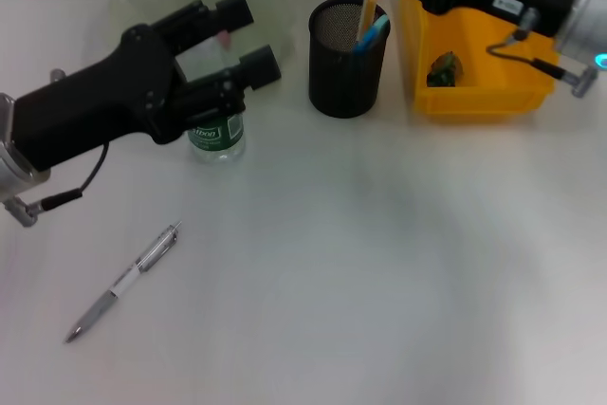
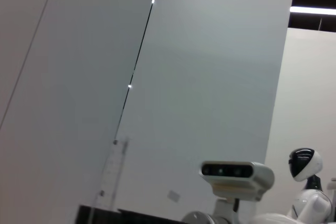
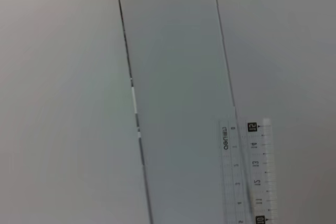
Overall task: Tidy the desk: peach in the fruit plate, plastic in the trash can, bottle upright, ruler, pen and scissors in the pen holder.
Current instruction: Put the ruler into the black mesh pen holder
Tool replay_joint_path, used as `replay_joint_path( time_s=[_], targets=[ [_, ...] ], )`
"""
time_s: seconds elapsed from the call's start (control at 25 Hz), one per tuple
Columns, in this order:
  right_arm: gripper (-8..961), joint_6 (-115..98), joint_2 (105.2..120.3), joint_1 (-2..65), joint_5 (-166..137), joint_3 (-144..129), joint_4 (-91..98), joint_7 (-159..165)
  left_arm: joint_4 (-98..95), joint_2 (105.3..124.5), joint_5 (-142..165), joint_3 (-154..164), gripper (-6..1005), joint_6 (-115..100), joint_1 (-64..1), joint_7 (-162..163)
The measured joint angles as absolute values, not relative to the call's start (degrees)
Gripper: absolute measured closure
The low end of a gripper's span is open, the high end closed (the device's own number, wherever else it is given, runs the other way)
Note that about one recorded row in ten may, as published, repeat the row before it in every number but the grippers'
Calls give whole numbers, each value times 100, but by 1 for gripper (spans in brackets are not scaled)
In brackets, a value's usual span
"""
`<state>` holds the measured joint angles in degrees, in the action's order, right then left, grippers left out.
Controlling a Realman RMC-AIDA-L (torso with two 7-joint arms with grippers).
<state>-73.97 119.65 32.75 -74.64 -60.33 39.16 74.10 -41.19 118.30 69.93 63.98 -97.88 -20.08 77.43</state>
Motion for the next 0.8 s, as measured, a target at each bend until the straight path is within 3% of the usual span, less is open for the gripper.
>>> replay_joint_path(
  time_s=[0.8],
  targets=[
    [555,-6487,11978,3746,-6242,-6205,2486,5218,-3989,11839,7724,6463,205,-10530,-2115,7219]
  ],
)
